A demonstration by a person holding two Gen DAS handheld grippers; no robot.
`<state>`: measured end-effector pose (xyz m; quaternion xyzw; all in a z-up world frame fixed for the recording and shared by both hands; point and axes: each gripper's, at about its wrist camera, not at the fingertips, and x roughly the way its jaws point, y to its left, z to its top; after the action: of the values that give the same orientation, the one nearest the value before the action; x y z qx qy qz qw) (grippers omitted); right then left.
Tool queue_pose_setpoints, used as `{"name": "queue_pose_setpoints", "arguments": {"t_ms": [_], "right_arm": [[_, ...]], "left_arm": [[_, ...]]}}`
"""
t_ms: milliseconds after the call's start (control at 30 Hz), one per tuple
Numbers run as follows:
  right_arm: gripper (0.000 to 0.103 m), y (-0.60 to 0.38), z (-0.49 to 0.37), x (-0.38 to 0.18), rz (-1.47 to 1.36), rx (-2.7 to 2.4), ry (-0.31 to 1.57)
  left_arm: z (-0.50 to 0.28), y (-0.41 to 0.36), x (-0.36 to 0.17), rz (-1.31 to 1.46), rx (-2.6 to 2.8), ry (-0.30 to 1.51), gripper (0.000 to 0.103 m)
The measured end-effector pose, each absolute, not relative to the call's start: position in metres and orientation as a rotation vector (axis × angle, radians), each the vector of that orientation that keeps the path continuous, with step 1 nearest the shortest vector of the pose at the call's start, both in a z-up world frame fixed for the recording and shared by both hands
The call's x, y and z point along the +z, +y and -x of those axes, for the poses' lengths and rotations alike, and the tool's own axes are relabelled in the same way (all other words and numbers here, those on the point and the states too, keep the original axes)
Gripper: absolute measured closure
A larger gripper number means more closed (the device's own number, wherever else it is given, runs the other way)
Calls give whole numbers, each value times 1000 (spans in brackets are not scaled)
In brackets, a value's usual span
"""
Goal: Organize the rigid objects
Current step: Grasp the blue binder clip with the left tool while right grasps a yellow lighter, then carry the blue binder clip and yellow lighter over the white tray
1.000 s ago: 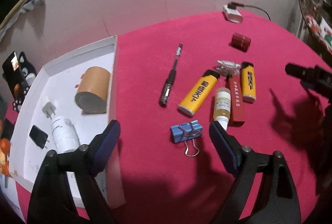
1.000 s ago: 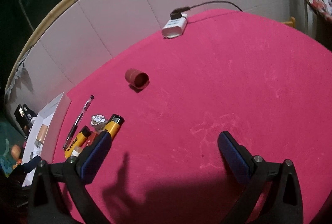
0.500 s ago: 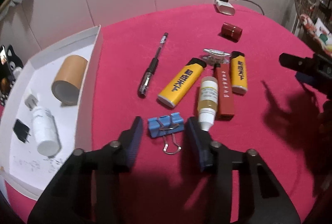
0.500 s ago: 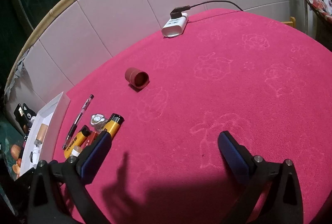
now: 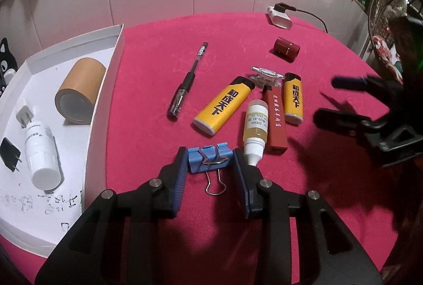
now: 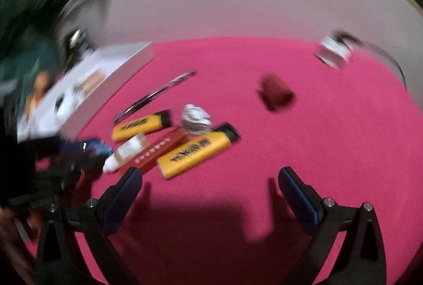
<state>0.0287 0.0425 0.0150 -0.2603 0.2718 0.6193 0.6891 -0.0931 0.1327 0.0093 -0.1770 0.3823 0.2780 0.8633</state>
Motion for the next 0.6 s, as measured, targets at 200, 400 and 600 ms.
{"name": "queue_pose_setpoints", "arguments": {"t_ms": [200, 400, 600], "right_arm": [[0, 75, -33, 0, 780, 1516, 640], [0, 90, -25, -1, 841, 1561, 610], [21, 82, -20, 3, 824, 1570, 585]], "left_arm": [[95, 134, 10, 384, 575, 795, 70], [95, 134, 9, 379, 577, 799, 70], [94, 133, 8, 378, 577, 800, 70]]}}
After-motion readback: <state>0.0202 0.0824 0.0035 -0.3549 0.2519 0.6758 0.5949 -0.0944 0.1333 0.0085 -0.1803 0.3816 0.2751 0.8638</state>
